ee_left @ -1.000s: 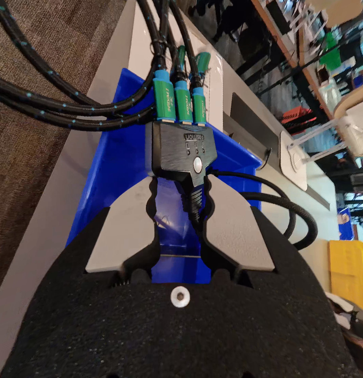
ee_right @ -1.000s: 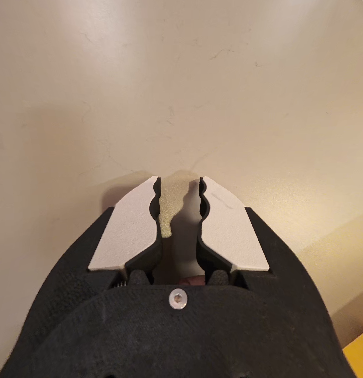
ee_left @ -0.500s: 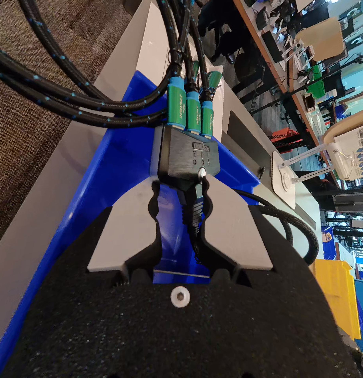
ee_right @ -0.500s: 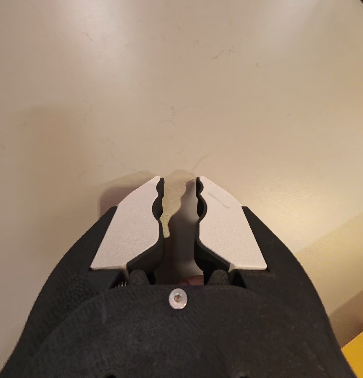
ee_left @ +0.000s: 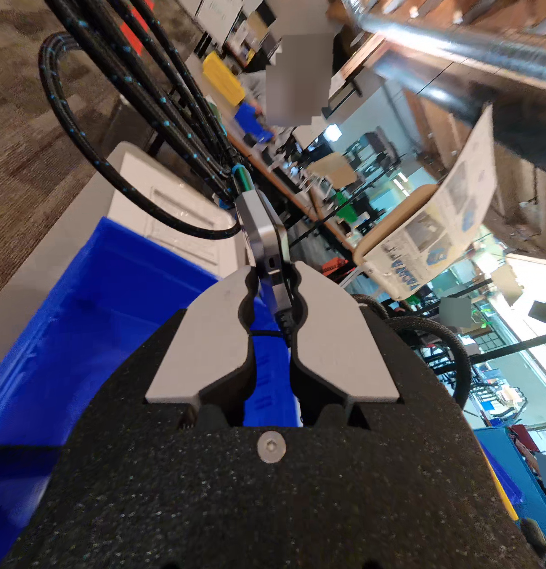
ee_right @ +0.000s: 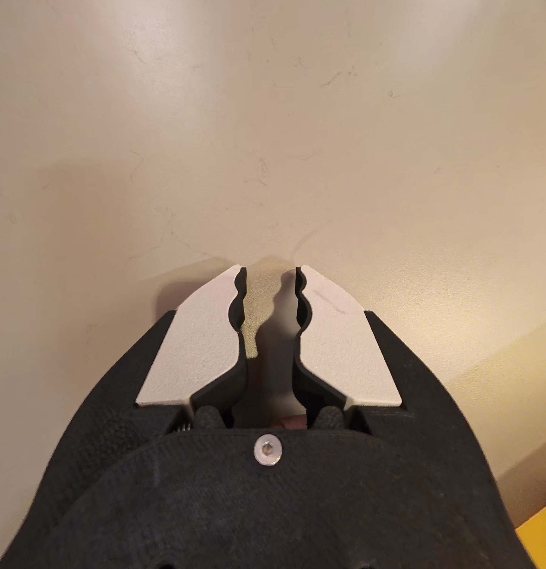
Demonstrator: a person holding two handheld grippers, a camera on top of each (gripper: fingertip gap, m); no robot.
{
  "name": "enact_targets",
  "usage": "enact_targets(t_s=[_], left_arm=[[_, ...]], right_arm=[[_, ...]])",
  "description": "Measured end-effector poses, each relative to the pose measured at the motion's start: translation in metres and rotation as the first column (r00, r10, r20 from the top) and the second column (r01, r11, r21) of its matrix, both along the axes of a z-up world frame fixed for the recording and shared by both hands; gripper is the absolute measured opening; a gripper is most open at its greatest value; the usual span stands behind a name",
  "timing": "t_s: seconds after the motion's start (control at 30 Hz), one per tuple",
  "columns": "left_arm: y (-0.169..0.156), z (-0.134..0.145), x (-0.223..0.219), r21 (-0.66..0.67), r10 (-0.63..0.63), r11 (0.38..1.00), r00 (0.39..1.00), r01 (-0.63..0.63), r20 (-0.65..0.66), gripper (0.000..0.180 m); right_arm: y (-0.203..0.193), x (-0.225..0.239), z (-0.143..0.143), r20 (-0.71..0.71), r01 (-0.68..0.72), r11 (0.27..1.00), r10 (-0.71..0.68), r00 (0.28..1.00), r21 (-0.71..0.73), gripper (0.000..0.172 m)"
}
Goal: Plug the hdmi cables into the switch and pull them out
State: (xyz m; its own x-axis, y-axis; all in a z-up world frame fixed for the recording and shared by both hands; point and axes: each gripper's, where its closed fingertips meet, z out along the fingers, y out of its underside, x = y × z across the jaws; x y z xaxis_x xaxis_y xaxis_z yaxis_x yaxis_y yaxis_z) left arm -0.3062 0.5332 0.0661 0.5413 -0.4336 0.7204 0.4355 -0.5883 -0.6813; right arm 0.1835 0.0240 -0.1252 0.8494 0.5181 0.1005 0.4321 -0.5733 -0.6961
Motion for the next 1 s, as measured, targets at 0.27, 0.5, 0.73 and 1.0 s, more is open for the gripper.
enact_targets(t_s=[0.27,0.5,0.73,1.0], left_arm=[[-0.065,0.122,0.036,0.280,-0.109,0.957,0.990,0.079,0.093,0.020],[-0.138,0.206,0.078,0.433,-0.247,0.882,0.965,0.187,0.087,0.020],[-0.219,0.245,0.140,0.515,-0.406,0.793,0.912,0.325,0.050,0.020],[-0.271,0.185,0.238,0.420,-0.595,0.736,0.803,0.530,0.029,0.020]], right_arm=[[0.000,0.001,0.000,0.009,0.011,1.000,-0.011,1.000,0.008,0.030],[0.001,0.001,0.002,0.023,0.018,0.999,-0.019,1.000,0.029,0.031],[0.000,0.001,0.001,0.015,0.017,1.000,-0.017,1.000,0.021,0.031],[0.001,0.002,0.001,0.013,0.022,1.000,-0.022,1.000,0.020,0.032]])
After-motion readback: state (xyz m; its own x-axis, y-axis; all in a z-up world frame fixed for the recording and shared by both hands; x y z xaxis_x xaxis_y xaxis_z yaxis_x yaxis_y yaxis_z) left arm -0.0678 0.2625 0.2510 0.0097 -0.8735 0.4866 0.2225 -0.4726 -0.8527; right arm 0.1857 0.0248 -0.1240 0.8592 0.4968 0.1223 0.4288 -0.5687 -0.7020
